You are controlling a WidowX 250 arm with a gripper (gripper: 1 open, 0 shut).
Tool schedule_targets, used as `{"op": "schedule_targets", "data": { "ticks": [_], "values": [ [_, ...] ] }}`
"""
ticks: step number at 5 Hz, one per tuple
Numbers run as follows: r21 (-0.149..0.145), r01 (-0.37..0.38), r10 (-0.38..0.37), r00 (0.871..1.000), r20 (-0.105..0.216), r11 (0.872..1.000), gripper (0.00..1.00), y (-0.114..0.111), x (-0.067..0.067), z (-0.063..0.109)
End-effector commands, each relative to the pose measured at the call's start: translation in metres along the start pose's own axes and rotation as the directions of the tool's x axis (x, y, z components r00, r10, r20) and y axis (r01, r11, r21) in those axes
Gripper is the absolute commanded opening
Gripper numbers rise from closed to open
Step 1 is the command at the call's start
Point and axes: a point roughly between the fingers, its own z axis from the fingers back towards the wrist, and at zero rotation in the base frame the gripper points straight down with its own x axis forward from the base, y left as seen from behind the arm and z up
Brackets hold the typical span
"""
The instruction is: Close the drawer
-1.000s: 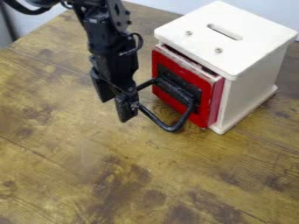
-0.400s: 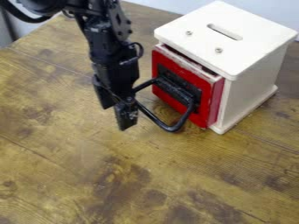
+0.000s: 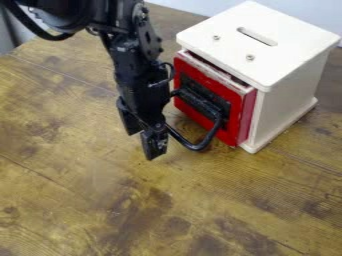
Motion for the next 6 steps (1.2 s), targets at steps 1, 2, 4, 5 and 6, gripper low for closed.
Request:
{"op": "schedule_targets", "data": {
  "ticks": [1,2,4,5,6],
  "values": [
    [0.037,-0.051,0.049,0.998,0.04,0.998,1.0,0.003,0.011,0.015],
    [0.056,-0.112,0.11,0.993,0.05,0.992,1.0,0.006,0.013,0.019],
    [0.048,-0.05,0.047,0.997,0.068,0.998,1.0,0.016,0.006,0.025],
    [0.053,-0.075,0.072,0.995,0.068,0.996,1.0,0.015,0.007,0.029],
    [0.07,-0.1,0.094,0.993,0.077,0.993,0.0,0.014,0.01,0.034]
  ]
}}
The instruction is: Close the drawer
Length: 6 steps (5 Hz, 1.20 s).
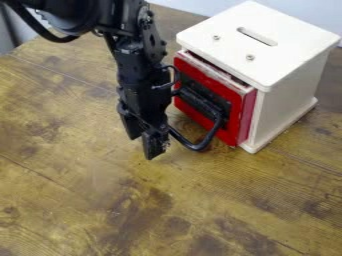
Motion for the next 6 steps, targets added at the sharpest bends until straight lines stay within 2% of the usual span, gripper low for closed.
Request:
{"op": "schedule_targets", "data": {
  "ticks": [1,2,3,4,5,6],
  "values": [
    [0.068,-0.034,0.026,0.993,0.115,0.997,0.0,0.008,0.016,0.041],
    [0.067,-0.034,0.025,0.991,0.131,0.997,0.0,0.007,0.017,0.049],
    [0.049,-0.039,0.033,0.991,0.128,0.998,0.0,0.006,0.018,0.057],
    [0.05,-0.099,0.093,0.988,0.123,0.994,1.0,0.005,0.018,0.068],
    [0.063,-0.144,0.135,0.982,0.13,0.988,0.0,0.004,0.018,0.08],
    [0.047,-0.139,0.133,0.984,0.123,0.989,1.0,-0.002,0.018,0.071]
  ]
}}
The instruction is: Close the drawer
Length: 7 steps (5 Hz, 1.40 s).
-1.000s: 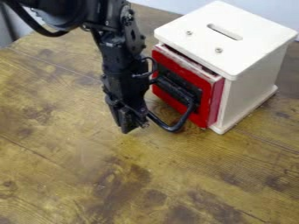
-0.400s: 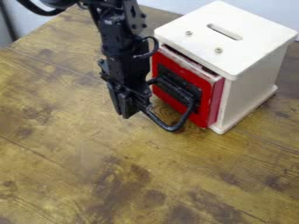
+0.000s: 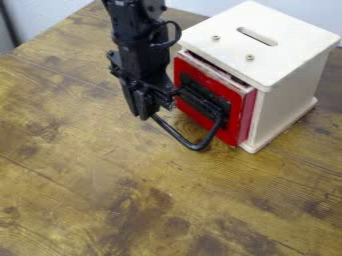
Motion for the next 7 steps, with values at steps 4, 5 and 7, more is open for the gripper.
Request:
{"op": "schedule_targets", "data": {
  "ticks": [4,5,7],
  "values": [
    [-0.01,0.049,-0.049,0.999,0.006,0.999,1.0,-0.022,0.004,0.007],
    [0.014,0.01,-0.01,1.0,0.022,1.0,1.0,-0.032,0.011,0.015],
    [0.023,-0.066,0.064,0.996,0.069,0.998,1.0,-0.031,0.016,0.027]
  ]
}}
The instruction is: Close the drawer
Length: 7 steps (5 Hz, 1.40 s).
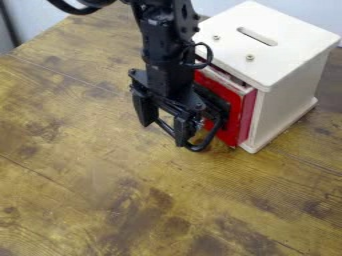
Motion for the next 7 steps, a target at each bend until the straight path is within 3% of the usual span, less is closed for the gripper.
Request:
{"op": "schedule_targets", "data": {
  "ticks": [1,3,4,6,7],
  "values": [
    [0.018,-0.038,0.035,0.992,0.124,0.999,1.0,0.007,0.013,0.045],
    [0.014,-0.018,0.016,0.992,0.126,1.0,1.0,0.033,0.005,0.065],
    [0.008,0.128,-0.128,0.983,0.13,0.992,1.0,0.035,0.001,0.051],
    [-0.027,0.317,-0.315,0.947,0.064,0.948,1.0,0.038,-0.003,0.015],
    [0.0,0.185,-0.185,0.982,0.05,0.983,1.0,0.028,0.0,0.014]
  ]
}}
